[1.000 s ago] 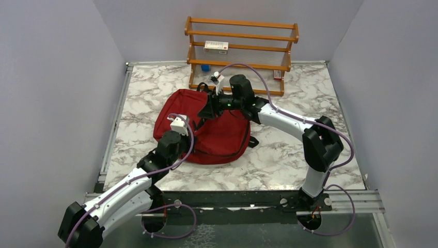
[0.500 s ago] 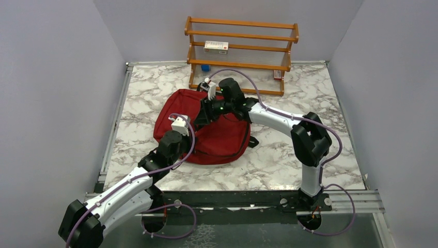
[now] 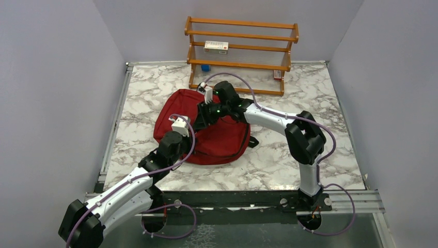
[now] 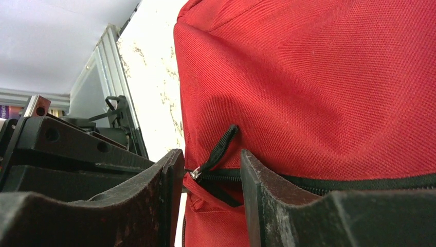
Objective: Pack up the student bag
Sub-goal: Zip the student bag at the center of the board.
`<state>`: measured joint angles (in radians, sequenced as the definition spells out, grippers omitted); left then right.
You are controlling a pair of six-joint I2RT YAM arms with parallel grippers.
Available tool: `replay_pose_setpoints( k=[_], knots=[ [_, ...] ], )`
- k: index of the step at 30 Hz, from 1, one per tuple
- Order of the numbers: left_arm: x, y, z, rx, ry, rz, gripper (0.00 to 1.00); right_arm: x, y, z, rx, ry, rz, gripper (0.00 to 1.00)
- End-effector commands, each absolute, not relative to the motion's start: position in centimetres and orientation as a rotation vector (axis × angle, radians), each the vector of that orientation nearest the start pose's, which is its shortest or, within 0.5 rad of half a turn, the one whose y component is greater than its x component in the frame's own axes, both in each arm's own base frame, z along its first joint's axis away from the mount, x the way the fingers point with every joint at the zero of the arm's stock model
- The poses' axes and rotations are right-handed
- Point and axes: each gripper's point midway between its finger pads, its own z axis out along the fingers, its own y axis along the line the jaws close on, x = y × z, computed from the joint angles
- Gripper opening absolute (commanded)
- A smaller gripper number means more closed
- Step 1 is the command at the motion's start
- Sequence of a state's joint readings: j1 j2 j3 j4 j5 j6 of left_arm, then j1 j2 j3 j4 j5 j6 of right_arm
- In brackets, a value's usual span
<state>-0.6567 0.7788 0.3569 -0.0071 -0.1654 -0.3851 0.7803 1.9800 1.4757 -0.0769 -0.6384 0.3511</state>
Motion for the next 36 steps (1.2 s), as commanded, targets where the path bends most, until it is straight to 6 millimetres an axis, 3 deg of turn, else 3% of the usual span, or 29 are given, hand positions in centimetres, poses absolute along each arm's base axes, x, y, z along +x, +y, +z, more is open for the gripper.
replay_pose_setpoints(
  k=[1, 9, 19, 27, 36],
  knots=[
    [23.6, -16.9, 11.2, 0.181, 2.024, -0.515, 0.00, 28.1, 45.9, 14.3, -0.913, 2.169, 1.339, 0.49],
    [23.6, -16.9, 11.1, 0.183, 2.028, -0.516, 0.00, 27.7, 46.7, 13.4, -0.934, 2.193, 1.344, 0.47],
    [23.8, -17.0, 11.5, 0.169, 2.009, -0.522, 0.00, 27.6, 46.5, 12.8, -0.945, 2.203, 1.327, 0.24],
    [23.7, -16.9, 11.3, 0.165, 2.014, -0.521, 0.00, 28.2, 46.9, 16.5, -0.916, 2.020, 1.351, 0.01],
    [23.7, -16.7, 11.4, 0.144, 2.015, -0.519, 0.00, 30.2, 46.2, 20.6, -0.771, 1.807, 1.306, 0.01]
  ],
)
